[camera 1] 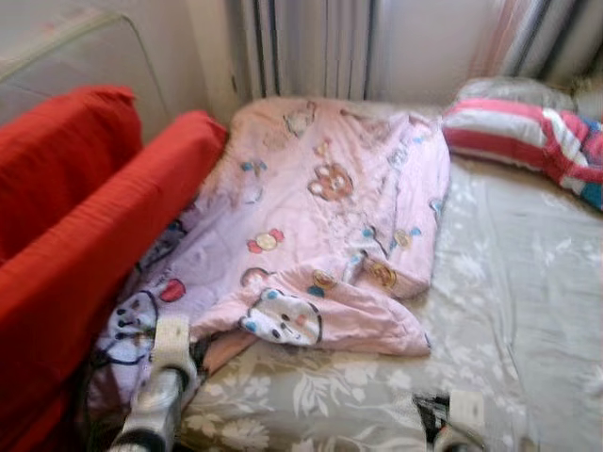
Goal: Clean up the room
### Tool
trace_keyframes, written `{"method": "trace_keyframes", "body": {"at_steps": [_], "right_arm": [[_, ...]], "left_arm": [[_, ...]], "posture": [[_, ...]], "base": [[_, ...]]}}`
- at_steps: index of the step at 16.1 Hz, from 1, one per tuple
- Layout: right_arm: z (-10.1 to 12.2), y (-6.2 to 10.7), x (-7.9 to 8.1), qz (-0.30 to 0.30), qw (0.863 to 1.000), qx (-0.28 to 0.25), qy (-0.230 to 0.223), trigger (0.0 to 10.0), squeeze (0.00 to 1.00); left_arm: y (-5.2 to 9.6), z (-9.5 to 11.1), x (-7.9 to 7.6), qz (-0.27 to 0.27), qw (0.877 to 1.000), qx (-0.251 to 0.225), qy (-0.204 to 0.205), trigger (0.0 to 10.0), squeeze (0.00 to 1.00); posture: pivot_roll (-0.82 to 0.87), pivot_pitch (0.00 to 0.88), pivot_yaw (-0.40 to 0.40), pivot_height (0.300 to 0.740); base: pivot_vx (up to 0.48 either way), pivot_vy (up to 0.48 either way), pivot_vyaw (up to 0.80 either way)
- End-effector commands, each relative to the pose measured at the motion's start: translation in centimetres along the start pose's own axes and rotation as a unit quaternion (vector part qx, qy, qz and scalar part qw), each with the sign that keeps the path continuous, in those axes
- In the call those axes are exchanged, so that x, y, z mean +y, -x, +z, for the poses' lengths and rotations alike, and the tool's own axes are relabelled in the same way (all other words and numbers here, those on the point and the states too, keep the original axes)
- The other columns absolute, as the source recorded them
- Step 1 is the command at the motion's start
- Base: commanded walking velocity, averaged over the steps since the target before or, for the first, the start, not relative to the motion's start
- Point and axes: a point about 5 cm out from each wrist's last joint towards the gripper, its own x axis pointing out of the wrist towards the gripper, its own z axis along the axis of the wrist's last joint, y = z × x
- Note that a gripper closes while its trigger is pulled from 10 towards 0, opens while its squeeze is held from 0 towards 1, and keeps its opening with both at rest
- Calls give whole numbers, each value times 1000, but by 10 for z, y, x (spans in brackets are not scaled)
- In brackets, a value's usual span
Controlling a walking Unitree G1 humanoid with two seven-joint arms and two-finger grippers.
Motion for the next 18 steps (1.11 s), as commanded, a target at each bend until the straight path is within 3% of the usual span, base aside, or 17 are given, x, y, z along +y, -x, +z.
{"method": "trace_keyframes", "body": {"at_steps": [1,2,7,11,18], "right_arm": [[43,-13,1,0,998,-64,-6,10000,0],[59,-16,2,4,996,-93,-7,10000,0],[84,-20,5,16,991,-131,-7,10000,0],[80,-19,7,39,991,-129,12,10000,0],[95,-19,1,43,986,-158,18,10000,0]], "left_arm": [[1,0,-2,-4,1000,-6,3,10000,0],[-1,7,-5,-8,1000,-27,10,10000,0],[-7,26,-11,-24,997,-66,11,10000,0],[-2,22,-6,-8,996,-85,21,10000,0],[-6,37,-21,-23,992,-118,38,10000,0]], "posture": [[72,93,22,740],[67,97,17,740],[75,107,17,740],[73,120,-14,740],[49,168,-43,740]], "base": [[0,0,0],[0,0,0],[0,0,0],[0,0,0],[0,0,0]]}}
